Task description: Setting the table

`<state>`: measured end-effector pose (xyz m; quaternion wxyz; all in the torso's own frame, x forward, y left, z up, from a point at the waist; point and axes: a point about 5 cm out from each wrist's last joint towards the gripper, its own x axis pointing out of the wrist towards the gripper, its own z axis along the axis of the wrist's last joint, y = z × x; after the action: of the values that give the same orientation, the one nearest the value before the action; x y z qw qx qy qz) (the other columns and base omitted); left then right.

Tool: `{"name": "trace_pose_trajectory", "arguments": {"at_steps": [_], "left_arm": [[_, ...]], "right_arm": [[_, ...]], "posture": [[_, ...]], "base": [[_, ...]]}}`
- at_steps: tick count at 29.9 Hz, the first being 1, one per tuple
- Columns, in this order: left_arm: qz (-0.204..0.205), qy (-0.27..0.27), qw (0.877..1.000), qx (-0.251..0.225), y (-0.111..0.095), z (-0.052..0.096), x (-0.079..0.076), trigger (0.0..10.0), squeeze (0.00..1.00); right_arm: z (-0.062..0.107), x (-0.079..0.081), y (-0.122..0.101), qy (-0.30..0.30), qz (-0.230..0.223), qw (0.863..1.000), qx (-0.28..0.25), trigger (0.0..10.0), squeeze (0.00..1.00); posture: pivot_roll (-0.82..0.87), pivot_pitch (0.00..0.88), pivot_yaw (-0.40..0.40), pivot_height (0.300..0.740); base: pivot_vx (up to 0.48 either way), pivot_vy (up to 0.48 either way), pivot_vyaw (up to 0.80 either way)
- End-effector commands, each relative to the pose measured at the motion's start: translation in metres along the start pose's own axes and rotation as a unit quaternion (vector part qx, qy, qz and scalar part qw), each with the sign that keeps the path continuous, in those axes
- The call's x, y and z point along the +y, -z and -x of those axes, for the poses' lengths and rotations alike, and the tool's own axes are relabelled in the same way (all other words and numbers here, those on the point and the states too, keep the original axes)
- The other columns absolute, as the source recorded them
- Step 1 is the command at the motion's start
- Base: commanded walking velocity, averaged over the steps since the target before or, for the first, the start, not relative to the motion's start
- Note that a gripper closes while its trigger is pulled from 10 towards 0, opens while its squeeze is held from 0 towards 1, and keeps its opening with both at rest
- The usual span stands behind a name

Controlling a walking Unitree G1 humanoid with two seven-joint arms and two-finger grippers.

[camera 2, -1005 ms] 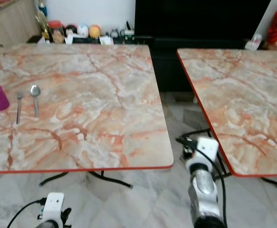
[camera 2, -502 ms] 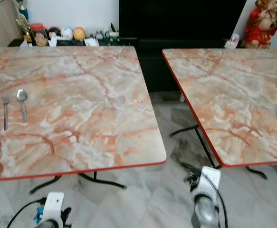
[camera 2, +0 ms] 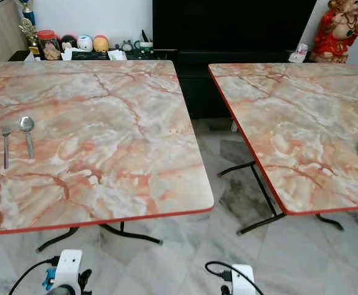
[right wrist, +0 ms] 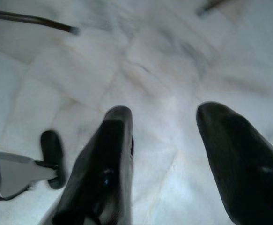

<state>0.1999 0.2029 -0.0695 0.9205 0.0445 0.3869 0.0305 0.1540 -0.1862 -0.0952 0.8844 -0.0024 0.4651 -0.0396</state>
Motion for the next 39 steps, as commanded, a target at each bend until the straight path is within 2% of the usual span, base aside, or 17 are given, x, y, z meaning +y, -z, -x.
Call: {"name": "trace_pose_trajectory", "arguments": {"at_steps": [1, 8, 12, 17, 28, 31, 35, 39], "left_arm": [[0.001, -0.007, 1.000, 0.017, 0.009, 0.002, 0.005, 10.0, 0.00], [0.003, -0.007, 1.000, 0.018, 0.008, 0.002, 0.005, 10.0, 0.00], [0.002, -0.007, 1.000, 0.018, 0.008, 0.002, 0.006, 10.0, 0.00], [0.001, -0.007, 1.000, 0.019, 0.009, 0.002, 0.006, 10.0, 0.00], [0.001, -0.007, 1.000, 0.023, 0.010, 0.002, 0.007, 10.0, 0.00], [0.001, -0.007, 1.000, 0.023, 0.010, 0.002, 0.006, 10.0, 0.00], [-0.001, -0.006, 1.000, 0.023, 0.010, 0.003, 0.006, 10.0, 0.00], [-0.003, -0.007, 1.000, 0.019, 0.009, 0.003, 0.007, 10.0, 0.00]], "right_arm": [[-0.001, 0.004, -0.003, -0.012, 0.004, 1.000, -0.005, 10.0, 0.00], [-0.001, 0.007, -0.005, -0.036, 0.034, 0.999, -0.002, 10.0, 0.00], [-0.003, 0.007, -0.012, -0.029, 0.025, 0.999, -0.009, 10.0, 0.00], [-0.002, 0.007, -0.007, -0.035, 0.036, 0.999, -0.006, 10.0, 0.00], [-0.001, -0.003, -0.007, -0.007, 0.014, 1.000, -0.004, 10.0, 0.00], [-0.001, -0.002, -0.006, -0.007, 0.014, 1.000, -0.004, 10.0, 0.00], [-0.001, 0.002, -0.004, -0.017, 0.036, 0.999, -0.003, 10.0, 0.00], [-0.001, 0.003, -0.004, -0.016, 0.024, 1.000, -0.004, 10.0, 0.00]], "posture": [[0.07, 0.000, -0.042, 0.740], [0.07, 0.000, -0.042, 0.740], [0.07, 0.000, -0.040, 0.740], [0.08, 0.000, -0.041, 0.740], [0.07, 0.000, -0.041, 0.740], [0.07, 0.000, -0.042, 0.740], [0.07, 0.000, -0.042, 0.740], [0.08, 0.000, -0.039, 0.740]], "base": [[0.000, 0.480, 0.80], [0.000, 0.480, 0.49], [0.000, 0.480, 0.00], [0.000, 0.480, 0.00], [0.000, 0.480, 0.00], [0.000, 0.480, 0.00], [0.000, 0.480, 0.00], [0.000, 0.151, 0.00]]}}
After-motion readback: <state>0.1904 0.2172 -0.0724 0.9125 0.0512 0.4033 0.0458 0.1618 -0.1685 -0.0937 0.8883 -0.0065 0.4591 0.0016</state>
